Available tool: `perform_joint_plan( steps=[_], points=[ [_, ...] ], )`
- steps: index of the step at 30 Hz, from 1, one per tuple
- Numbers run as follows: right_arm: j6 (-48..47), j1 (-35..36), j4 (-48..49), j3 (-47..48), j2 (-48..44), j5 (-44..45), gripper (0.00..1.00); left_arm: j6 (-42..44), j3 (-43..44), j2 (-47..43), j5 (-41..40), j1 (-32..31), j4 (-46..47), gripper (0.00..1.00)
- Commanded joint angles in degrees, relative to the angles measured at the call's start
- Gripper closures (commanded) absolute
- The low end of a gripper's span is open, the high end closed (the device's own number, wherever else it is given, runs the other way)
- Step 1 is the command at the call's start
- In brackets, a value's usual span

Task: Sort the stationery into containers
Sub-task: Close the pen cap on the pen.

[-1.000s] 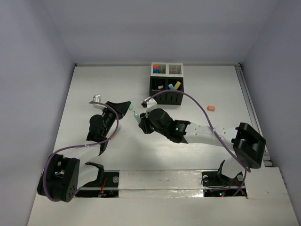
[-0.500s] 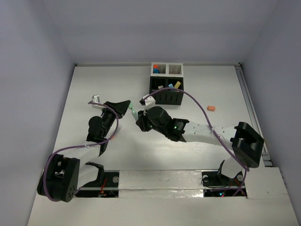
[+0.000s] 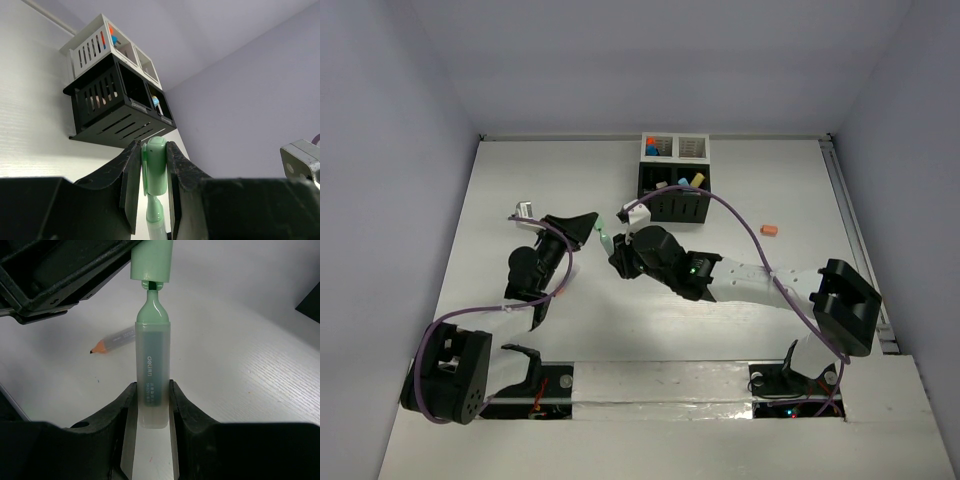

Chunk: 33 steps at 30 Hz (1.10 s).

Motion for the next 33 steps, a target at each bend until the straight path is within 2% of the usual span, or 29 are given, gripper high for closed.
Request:
perform_joint_plan(
  steps=[1,12,33],
  points=[
    [-0.47,0.38,3.88,2.91,-0.82,1.81,1.00,0.60,-0.21,-0.45,0.41,0.13,2.80,1.00],
    [-0.21,0.38,3.44,2.83,-1.08,1.54,1.00,4.47,0.49,-3.97,-4.60,-2.59,-2.12,1.00],
    [-2.14,0.38,5.46,4.76,-0.30,8.92,1.00,1.66,0.50,0.34,-3.98,-6.54,2.27,1.00]
  ],
)
